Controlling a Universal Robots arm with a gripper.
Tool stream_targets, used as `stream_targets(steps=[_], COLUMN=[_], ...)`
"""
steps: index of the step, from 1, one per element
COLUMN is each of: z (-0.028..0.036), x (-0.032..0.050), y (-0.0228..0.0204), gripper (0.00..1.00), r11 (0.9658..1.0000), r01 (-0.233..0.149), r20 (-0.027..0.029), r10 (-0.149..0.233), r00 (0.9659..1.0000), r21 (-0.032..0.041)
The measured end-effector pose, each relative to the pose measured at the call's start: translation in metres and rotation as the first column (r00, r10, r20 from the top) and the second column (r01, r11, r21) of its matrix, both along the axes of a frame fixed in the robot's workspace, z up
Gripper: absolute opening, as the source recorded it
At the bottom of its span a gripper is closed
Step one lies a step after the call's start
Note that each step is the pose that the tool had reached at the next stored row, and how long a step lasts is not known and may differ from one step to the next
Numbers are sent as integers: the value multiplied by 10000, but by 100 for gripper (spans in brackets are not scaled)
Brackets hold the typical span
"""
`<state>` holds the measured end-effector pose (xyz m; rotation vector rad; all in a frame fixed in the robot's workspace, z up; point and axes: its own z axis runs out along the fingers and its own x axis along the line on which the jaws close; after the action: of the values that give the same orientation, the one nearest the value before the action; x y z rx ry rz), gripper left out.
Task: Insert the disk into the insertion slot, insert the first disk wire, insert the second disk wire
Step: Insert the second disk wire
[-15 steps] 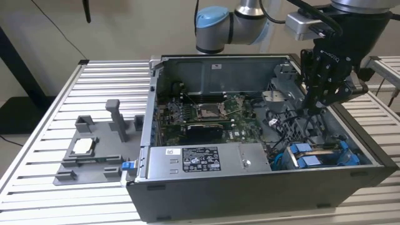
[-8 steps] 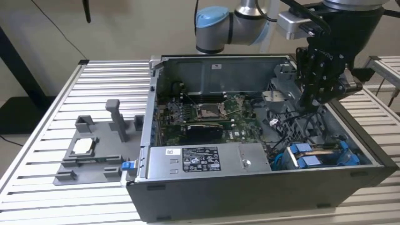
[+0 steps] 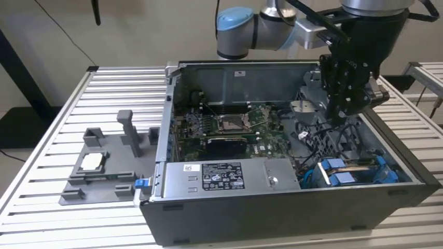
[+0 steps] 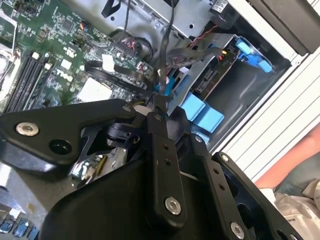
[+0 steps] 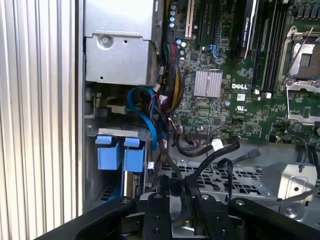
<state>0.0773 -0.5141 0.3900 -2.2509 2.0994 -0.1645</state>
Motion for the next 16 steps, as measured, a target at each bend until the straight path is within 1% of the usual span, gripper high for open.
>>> stream_targets(steps=[1, 4, 5, 6, 7, 10, 12, 13, 16], z=[-5, -7, -9, -16, -24, -48, -58, -63, -73], x=[-8, -40, -51, -62, -73, -113, -145, -163, -193], y=[4, 4, 4, 4, 5, 11, 14, 16, 20], gripper=[27, 27, 27, 27, 27, 27, 27, 27, 27], r11=[10000, 9999, 9999, 9998, 9998, 9997, 9997, 9997, 9995], r01=[-32, -121, -146, -164, -178, -209, -221, -228, -258], r20=[23, 66, 88, 125, 184, 413, 536, 596, 737], r10=[32, 121, 147, 166, 180, 213, 228, 235, 270], r00=[10000, 9999, 9999, 9998, 9997, 9989, 9983, 9979, 9969], r21=[-11, -56, -79, -95, -104, -118, -128, -134, -172])
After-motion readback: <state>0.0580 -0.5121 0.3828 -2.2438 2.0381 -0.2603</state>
